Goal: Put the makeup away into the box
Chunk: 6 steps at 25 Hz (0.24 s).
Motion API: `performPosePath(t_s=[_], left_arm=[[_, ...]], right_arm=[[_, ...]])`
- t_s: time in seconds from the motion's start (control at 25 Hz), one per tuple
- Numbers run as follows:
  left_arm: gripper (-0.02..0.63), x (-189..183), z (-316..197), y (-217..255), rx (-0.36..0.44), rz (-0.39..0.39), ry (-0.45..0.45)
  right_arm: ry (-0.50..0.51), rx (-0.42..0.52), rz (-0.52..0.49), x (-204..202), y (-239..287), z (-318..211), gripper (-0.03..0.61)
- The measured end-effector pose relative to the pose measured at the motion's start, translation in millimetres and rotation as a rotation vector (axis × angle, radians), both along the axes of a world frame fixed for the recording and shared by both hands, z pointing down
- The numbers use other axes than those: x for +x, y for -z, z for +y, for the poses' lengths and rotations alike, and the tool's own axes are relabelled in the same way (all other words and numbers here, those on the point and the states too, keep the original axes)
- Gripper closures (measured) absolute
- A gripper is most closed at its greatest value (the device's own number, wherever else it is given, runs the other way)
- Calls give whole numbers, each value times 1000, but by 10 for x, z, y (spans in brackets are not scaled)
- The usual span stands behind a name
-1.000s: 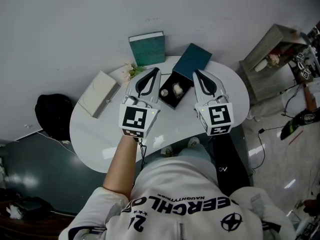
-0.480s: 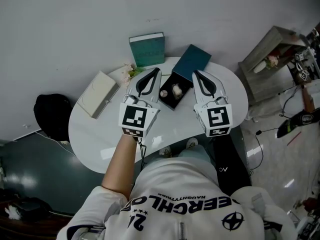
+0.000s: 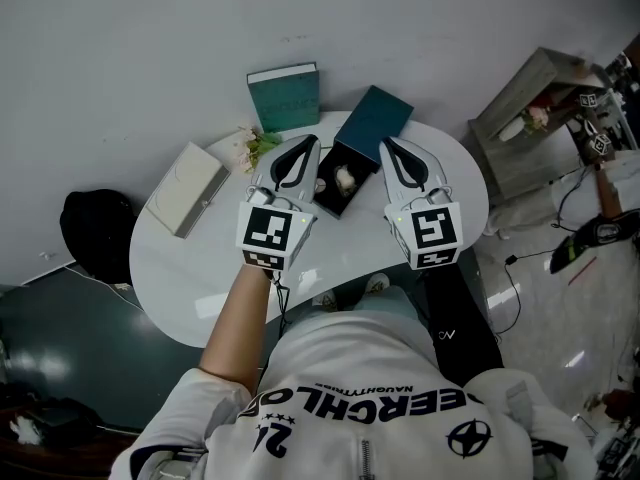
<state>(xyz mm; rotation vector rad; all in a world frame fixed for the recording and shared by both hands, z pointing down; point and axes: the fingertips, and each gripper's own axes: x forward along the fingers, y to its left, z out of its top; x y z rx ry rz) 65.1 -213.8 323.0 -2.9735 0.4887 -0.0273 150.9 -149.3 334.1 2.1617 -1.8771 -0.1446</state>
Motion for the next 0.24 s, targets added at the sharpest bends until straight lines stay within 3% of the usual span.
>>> performPosePath(t_s=[0.24], left_arm=[[612, 97, 41, -76, -2, -12, -3]], right_arm=[[11, -1, -7, 62, -71, 18, 549]])
